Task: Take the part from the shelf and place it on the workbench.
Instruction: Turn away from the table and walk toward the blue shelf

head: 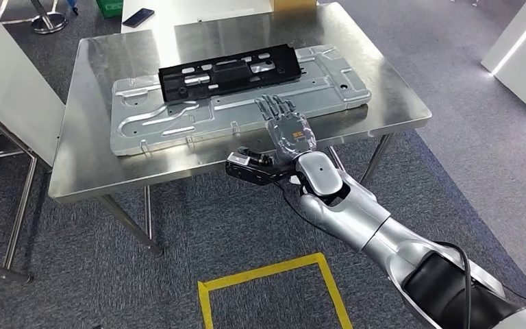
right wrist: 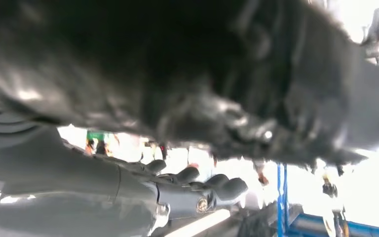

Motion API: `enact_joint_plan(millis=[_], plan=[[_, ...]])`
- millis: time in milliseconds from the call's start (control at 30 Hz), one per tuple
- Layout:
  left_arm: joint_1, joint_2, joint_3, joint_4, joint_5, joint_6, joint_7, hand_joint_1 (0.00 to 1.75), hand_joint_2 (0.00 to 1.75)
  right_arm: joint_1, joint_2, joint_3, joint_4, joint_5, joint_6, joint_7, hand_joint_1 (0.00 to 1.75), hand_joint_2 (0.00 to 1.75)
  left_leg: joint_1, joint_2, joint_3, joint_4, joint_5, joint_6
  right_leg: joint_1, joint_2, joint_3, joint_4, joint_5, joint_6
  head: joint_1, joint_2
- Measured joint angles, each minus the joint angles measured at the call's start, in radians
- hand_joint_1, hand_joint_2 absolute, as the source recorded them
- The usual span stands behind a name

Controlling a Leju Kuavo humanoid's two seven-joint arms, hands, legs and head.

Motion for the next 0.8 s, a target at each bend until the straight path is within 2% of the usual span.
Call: enact_joint_plan(millis=[33, 67, 100, 133, 167, 200, 233, 267, 300, 333, 400, 433, 467, 500, 533, 567, 600, 633, 667, 700, 733, 767, 800], plan=[[0.0, -0.001, 0.0, 0.0, 0.0, 0.0, 0.0, 0.0, 0.0, 0.003, 0.0, 0.0, 0.0, 0.001, 0.0, 0.0, 0.0, 0.0, 0.003, 0.0, 0.033, -0.029, 0.032, -0.003, -0.002, 0.0, -0.017, 0.005, 0.009, 0.004, 0.0, 0.0], [-0.001, -0.002, 0.0, 0.0, 0.0, 0.0, 0.0, 0.0, 0.0, 0.005, 0.0, 0.0, 0.0, 0.002, 0.0, -0.001, 0.0, 0.0, 0.005, 0.0, 0.08, -0.088, 0.048, -0.005, -0.004, -0.001, -0.032, 0.011, 0.018, 0.009, 0.0, 0.0], [-0.003, -0.002, 0.0, 0.0, 0.0, 0.0, 0.0, 0.0, 0.0, 0.005, 0.0, 0.0, -0.001, 0.003, 0.0, -0.001, 0.0, 0.0, 0.005, 0.0, 0.135, -0.164, 0.044, -0.005, -0.004, -0.001, -0.045, 0.018, 0.025, 0.014, 0.0, 0.0], [-0.004, -0.003, 0.0, 0.0, 0.0, -0.001, -0.001, 0.0, 0.0, 0.004, 0.0, 0.0, -0.002, 0.005, 0.0, -0.001, 0.0, 0.0, 0.003, -0.001, 0.176, -0.224, 0.031, 0.0, -0.004, -0.001, -0.052, 0.021, 0.033, 0.02, 0.001, 0.0], [-0.006, -0.003, 0.0, 0.0, 0.0, -0.001, -0.001, 0.0, 0.0, 0.004, -0.001, 0.0, -0.003, 0.006, 0.0, -0.001, 0.0, 0.0, 0.001, -0.002, 0.201, -0.268, 0.015, 0.006, -0.004, -0.001, -0.056, 0.021, 0.041, 0.027, 0.002, 0.0], [-0.006, -0.003, 0.0, 0.0, 0.0, -0.001, -0.001, 0.0, 0.0, 0.003, -0.001, 0.0, -0.004, 0.008, 0.0, -0.001, 0.0, 0.0, -0.003, -0.004, 0.211, -0.286, 0.01, 0.013, -0.004, -0.001, -0.057, 0.02, 0.05, 0.033, 0.003, 0.0], [-0.006, -0.004, 0.0, 0.0, 0.0, -0.001, -0.002, 0.0, 0.0, 0.003, -0.001, 0.0, -0.004, 0.009, 0.0, -0.001, 0.0, 0.0, -0.003, -0.004, 0.203, -0.286, 0.017, 0.022, -0.004, 0.0, -0.058, 0.017, 0.058, 0.039, 0.006, 0.0], [-0.007, -0.004, 0.0, 0.0, 0.0, -0.001, -0.002, 0.0, 0.0, 0.003, -0.001, 0.0, -0.005, 0.01, 0.001, -0.001, 0.0, 0.0, -0.003, -0.001, 0.197, -0.289, 0.027, 0.029, -0.005, 0.001, -0.064, 0.021, 0.053, 0.044, 0.005, 0.0], [-0.007, -0.004, 0.0, 0.0, 0.0, -0.001, -0.001, 0.0, 0.0, 0.004, -0.001, 0.0, -0.005, 0.011, 0.001, -0.001, 0.0, 0.0, -0.002, 0.001, 0.188, -0.289, 0.038, 0.038, -0.006, 0.003, -0.074, 0.038, 0.03, 0.048, 0.006, 0.0], [-0.007, -0.005, 0.0, 0.0, 0.0, -0.001, -0.001, 0.0, 0.0, 0.005, -0.001, 0.0, -0.004, 0.011, 0.001, -0.001, 0.0, 0.0, -0.001, 0.003, 0.176, -0.291, 0.05, 0.046, -0.007, 0.004, -0.086, 0.068, -0.01, 0.05, 0.008, 0.0], [-0.007, -0.005, 0.0, 0.0, 0.001, -0.001, -0.001, 0.0, 0.0, 0.005, -0.001, 0.0, -0.004, 0.012, 0.002, -0.002, 0.0, 0.0, -0.004, 0.005, 0.148, -0.291, 0.075, 0.057, -0.007, 0.005, -0.118, 0.19, -0.118, 0.053, 0.009, 0.0], [-0.007, -0.005, 0.0, 0.0, 0.001, -0.001, -0.001, 0.0, 0.0, 0.006, -0.001, 0.0, -0.004, 0.012, 0.002, -0.002, 0.0, 0.0, -0.005, 0.005, 0.132, -0.29, 0.088, 0.059, -0.007, 0.005, -0.129, 0.258, -0.15, 0.053, 0.009, 0.0], [-0.006, -0.005, 0.0, 0.0, 0.001, -0.001, -0.001, 0.0, 0.0, 0.007, -0.001, 0.0, -0.004, 0.012, 0.002, -0.001, 0.0, 0.0, -0.007, 0.005, 0.115, -0.288, 0.1, 0.06, -0.007, 0.005, -0.133, 0.312, -0.162, 0.054, 0.009, 0.0], [-0.006, -0.005, 0.0, 0.0, 0.001, -0.001, -0.001, 0.0, 0.0, 0.008, -0.001, 0.0, -0.004, 0.012, 0.002, -0.001, 0.0, 0.0, -0.009, 0.005, 0.098, -0.286, 0.111, 0.059, -0.007, 0.005, -0.122, 0.335, -0.148, 0.053, 0.009, 0.0], [-0.006, -0.005, 0.0, 0.0, 0.001, -0.001, -0.001, 0.0, 0.0, 0.009, -0.001, 0.0, -0.004, 0.013, 0.002, -0.001, 0.0, 0.0, -0.01, 0.005, 0.083, -0.283, 0.121, 0.057, -0.007, 0.005, -0.094, 0.32, -0.119, 0.05, 0.009, 0.0], [-0.006, -0.005, 0.0, 0.0, 0.001, -0.001, -0.001, 0.0, 0.0, 0.01, -0.001, 0.0, -0.005, 0.013, 0.001, -0.001, 0.0, 0.0, -0.01, 0.004, 0.068, -0.279, 0.13, 0.055, -0.007, 0.005, -0.047, 0.269, -0.092, 0.047, 0.009, 0.0], [-0.006, -0.005, 0.0, 0.0, 0.001, -0.001, -0.001, 0.0, 0.0, 0.009, -0.001, 0.0, -0.005, 0.013, 0.001, -0.001, 0.0, 0.0, -0.012, 0.003, 0.055, -0.274, 0.138, 0.051, -0.006, 0.006, 0.009, 0.196, -0.085, 0.044, 0.009, 0.0], [-0.006, -0.005, 0.0, 0.0, 0.001, -0.001, -0.001, 0.0, 0.0, 0.007, -0.001, 0.0, -0.006, 0.013, 0.001, -0.001, 0.0, 0.0, -0.013, 0.002, 0.045, -0.269, 0.146, 0.046, -0.004, 0.008, 0.06, 0.119, -0.093, 0.041, 0.008, 0.0], [-0.006, -0.005, 0.0, 0.0, 0.001, -0.001, -0.001, 0.0, 0.0, 0.006, -0.001, -0.001, -0.007, 0.013, 0.0, -0.001, 0.0, 0.0, -0.013, 0.001, 0.04, -0.268, 0.154, 0.041, -0.001, 0.009, 0.096, 0.062, -0.107, 0.039, 0.008, 0.0], [-0.006, -0.005, 0.0, 0.0, 0.001, -0.001, -0.001, 0.0, 0.0, 0.005, -0.001, -0.001, -0.008, 0.013, 0.0, -0.001, 0.0, 0.0, -0.013, 0.001, 0.037, -0.27, 0.164, 0.036, 0.002, 0.01, 0.112, 0.029, -0.119, 0.036, 0.009, 0.0], [-0.005, -0.005, 0.0, 0.0, 0.001, -0.001, -0.001, 0.0, 0.0, 0.005, -0.001, -0.001, -0.008, 0.013, 0.0, -0.001, 0.0, 0.0, -0.011, 0.0, 0.035, -0.273, 0.175, 0.03, 0.005, 0.011, 0.113, 0.016, -0.116, 0.033, 0.009, 0.0], [-0.004, -0.005, 0.0, 0.0, 0.001, -0.001, -0.001, 0.0, 0.0, 0.005, 0.0, -0.001, -0.008, 0.013, 0.0, -0.001, 0.0, 0.0, -0.009, -0.001, 0.031, -0.278, 0.182, 0.025, 0.005, 0.009, 0.106, 0.013, -0.105, 0.027, 0.011, 0.0], [-0.002, -0.005, 0.0, 0.0, 0.001, -0.001, -0.001, 0.0, 0.0, 0.005, 0.0, -0.001, -0.008, 0.013, 0.001, -0.001, 0.0, 0.0, -0.007, -0.001, 0.023, -0.273, 0.172, 0.02, 0.004, 0.007, 0.098, 0.01, -0.093, 0.02, 0.011, 0.0]])
